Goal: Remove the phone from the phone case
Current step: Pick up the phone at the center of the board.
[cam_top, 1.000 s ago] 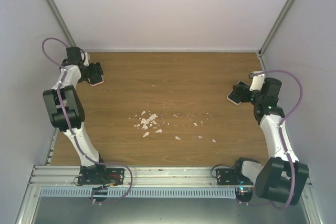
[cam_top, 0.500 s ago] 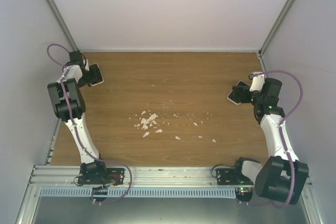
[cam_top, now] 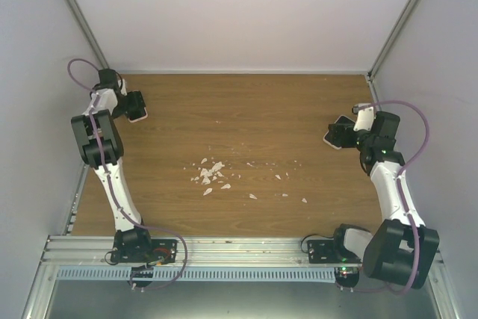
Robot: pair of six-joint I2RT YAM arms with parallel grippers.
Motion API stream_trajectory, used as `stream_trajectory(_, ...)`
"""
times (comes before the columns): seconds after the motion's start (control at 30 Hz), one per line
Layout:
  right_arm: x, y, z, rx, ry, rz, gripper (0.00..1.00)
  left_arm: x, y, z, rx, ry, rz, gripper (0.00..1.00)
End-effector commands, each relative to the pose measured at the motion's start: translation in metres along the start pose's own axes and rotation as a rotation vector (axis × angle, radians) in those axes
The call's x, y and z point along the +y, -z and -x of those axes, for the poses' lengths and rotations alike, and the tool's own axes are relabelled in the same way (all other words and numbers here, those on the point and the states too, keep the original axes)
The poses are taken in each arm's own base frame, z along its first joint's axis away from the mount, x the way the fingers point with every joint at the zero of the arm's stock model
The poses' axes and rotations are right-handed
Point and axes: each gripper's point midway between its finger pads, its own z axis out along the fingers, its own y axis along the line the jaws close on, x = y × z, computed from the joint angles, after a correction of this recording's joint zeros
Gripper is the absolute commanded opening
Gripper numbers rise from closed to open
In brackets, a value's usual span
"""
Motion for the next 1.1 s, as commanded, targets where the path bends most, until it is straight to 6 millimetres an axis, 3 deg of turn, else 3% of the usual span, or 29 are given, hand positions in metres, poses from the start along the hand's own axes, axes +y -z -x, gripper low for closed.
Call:
stream_trajectory(0.0,0.0,-0.003,-0.002,0.01,0.001,0.016,1.0,-0.012,-0.008,0.011,-0.014,-0.016,-0.028,0.99)
stream_trajectory(0.33,0.002,-0.002,-0.002,0.01,-0.001,0.03,1.0,-0.027,-0.016,0.017,-0.015,-0.084,0.015,0.99)
stream_trajectory(0.7,0.003,-0.002,-0.001,0.005,0.002,0.034,1.0,-0.027,-0.031,0.006,0.02,-0.14,0.095,0.99)
stream_trajectory(0.8,0.003,-0.001,-0.001,0.004,0.004,0.032,1.0,-0.017,-0.034,0.003,0.038,-0.144,0.145,0.98)
stream_trajectory(1.07,-0.002,0.002,0.018,-0.033,0.031,0.003,1.0,-0.016,-0.023,-0.01,0.076,-0.173,0.141,0.77)
